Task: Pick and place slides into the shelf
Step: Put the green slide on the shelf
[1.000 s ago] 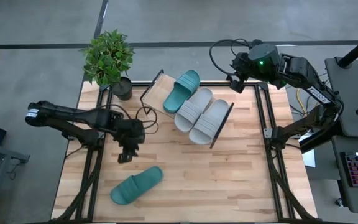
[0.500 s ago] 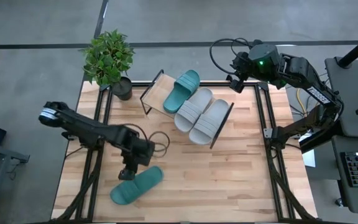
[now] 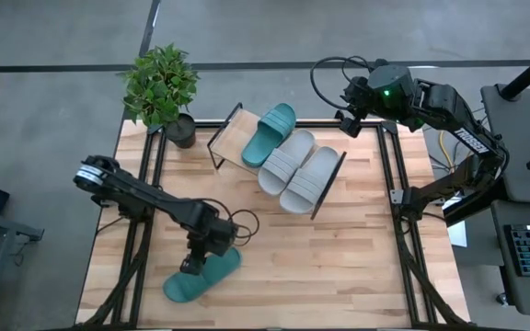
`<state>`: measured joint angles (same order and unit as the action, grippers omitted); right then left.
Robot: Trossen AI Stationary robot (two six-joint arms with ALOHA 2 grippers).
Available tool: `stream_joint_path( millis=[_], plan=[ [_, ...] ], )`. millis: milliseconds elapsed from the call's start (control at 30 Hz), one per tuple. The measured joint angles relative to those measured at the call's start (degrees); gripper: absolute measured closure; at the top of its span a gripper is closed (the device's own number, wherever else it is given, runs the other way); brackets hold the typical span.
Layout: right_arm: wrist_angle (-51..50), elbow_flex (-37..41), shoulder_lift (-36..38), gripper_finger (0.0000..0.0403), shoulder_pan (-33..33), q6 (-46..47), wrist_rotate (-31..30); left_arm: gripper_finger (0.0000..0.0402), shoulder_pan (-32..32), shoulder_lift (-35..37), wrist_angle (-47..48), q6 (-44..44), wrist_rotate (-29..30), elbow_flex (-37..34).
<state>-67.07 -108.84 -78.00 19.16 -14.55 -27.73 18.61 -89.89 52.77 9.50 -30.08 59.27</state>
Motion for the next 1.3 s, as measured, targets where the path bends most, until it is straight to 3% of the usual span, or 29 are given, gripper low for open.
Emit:
stream_joint_path(
  millis=[300,700,1300],
  plan=[
    [0.0,0.0,0.0,0.0337,0.0,0.0,1.4,0.0272,0.6,-1.6,-0.3,-1.5,-3.8,0.0],
    [0.0,0.5,0.0,0.0337,0.0,-0.5,2.7,0.0272,1.0,-1.7,-2.5,-5.8,-1.9,-0.5],
    [0.3,4.2,0.0,0.0337,0.0,-2.4,2.6,0.0272,1.9,-1.9,-3.0,-5.8,-4.8,-1.6]
  ],
)
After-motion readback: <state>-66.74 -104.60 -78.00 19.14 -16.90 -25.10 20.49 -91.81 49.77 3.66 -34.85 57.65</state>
